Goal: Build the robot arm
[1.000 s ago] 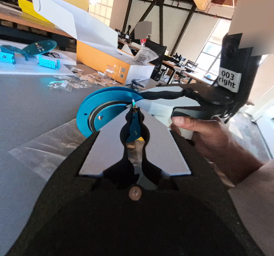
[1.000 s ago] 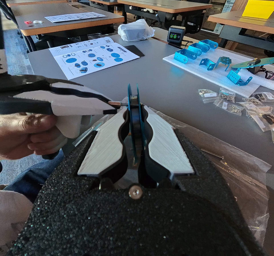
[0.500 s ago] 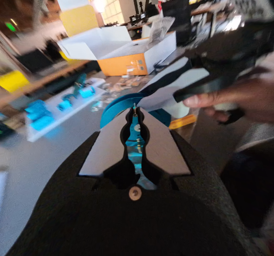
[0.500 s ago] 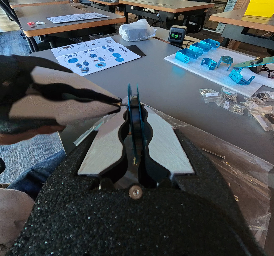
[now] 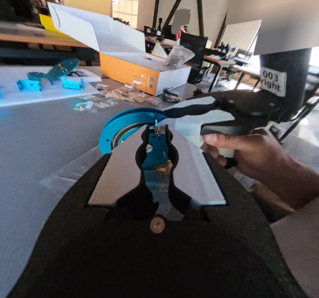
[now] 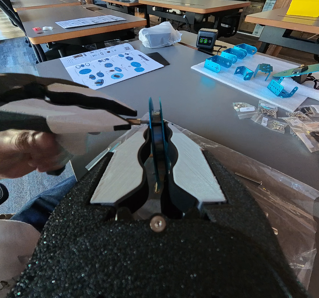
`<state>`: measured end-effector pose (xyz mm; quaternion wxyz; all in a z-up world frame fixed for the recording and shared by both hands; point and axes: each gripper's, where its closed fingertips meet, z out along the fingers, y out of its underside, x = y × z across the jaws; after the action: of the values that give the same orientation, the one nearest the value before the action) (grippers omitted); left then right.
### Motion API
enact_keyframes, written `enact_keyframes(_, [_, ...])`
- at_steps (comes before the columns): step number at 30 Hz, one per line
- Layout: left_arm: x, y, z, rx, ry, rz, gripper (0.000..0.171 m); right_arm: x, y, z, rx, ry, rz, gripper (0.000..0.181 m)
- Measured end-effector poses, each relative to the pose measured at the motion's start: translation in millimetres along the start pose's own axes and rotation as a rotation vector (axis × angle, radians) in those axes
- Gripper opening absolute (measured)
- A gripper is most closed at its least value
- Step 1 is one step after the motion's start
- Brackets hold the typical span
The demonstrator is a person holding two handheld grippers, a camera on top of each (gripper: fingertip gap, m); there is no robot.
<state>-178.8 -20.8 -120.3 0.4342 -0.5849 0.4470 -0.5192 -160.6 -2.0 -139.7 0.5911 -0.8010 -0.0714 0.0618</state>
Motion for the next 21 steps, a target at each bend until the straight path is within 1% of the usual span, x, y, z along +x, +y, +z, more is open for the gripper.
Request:
enact_keyframes(2, [-2, -1, 0, 0.025, 0.044, -0.122, 0.005, -1, 0, 1, -0.002, -0.001, -0.008, 0.013])
enact_keyframes(3, [-2, -1, 1, 0.031, 0.054, -0.142, 0.005, -1, 0, 1, -0.004, 0.002, -0.013, 0.013])
enact_keyframes(5, [-2, 0, 1, 0.023, 0.05, -0.109, 0.004, -1, 0, 1, -0.008, -0.003, -0.011, 0.013])
enact_keyframes(7, [-1, 0, 1, -0.003, 0.033, -0.007, 0.005, -1, 0, 0, -0.008, -0.006, -0.011, 0.013])
enact_keyframes(8, [-1, 0, 1, -0.01, 0.021, 0.015, 0.005, -1, 0, 0, -0.008, -0.007, -0.013, 0.013])
enact_keyframes(9, [-2, 1, 2, -0.013, 0.011, 0.012, 0.008, -2, 0, 0, -0.011, -0.008, -0.015, 0.013])
enact_keyframes(11, [2, 7, 5, -0.039, 0.051, -0.051, 0.011, -2, 0, 1, -0.016, -0.007, -0.022, 0.013])
enact_keyframes(13, [0, 7, 6, -0.019, 0.074, -0.127, 0.005, -1, 0, 0, -0.015, -0.008, -0.013, 0.014])
enact_keyframes(14, [0, 7, 7, -0.011, 0.075, -0.118, 0.005, 0, 0, -1, -0.014, -0.003, -0.013, 0.013])
enact_keyframes(15, [0, 7, 8, -0.006, 0.059, -0.06, 0.005, 1, 1, -1, -0.014, 0.002, -0.014, 0.013])
enact_keyframes(16, [0, 8, 9, -0.01, 0.021, 0.058, 0.004, 1, 1, -1, -0.015, 0.002, -0.009, 0.013])
enact_keyframes(17, [-1, 9, 9, -0.024, -0.04, 0.235, 0.004, 1, 1, -1, -0.017, -0.002, -0.001, 0.013])
enact_keyframes(18, [-3, 9, 9, -0.047, -0.119, 0.477, 0.004, 1, 1, -1, -0.022, -0.01, 0.008, 0.013])
enact_keyframes(19, [-5, 9, 9, -0.076, -0.213, 0.791, 0.004, 1, 1, -1, -0.026, -0.019, 0.019, 0.014])
enact_keyframes(21, [-8, 7, 11, -0.123, -0.406, 1.49, 0.004, 4, 1, -1, -0.04, -0.022, 0.034, 0.014])
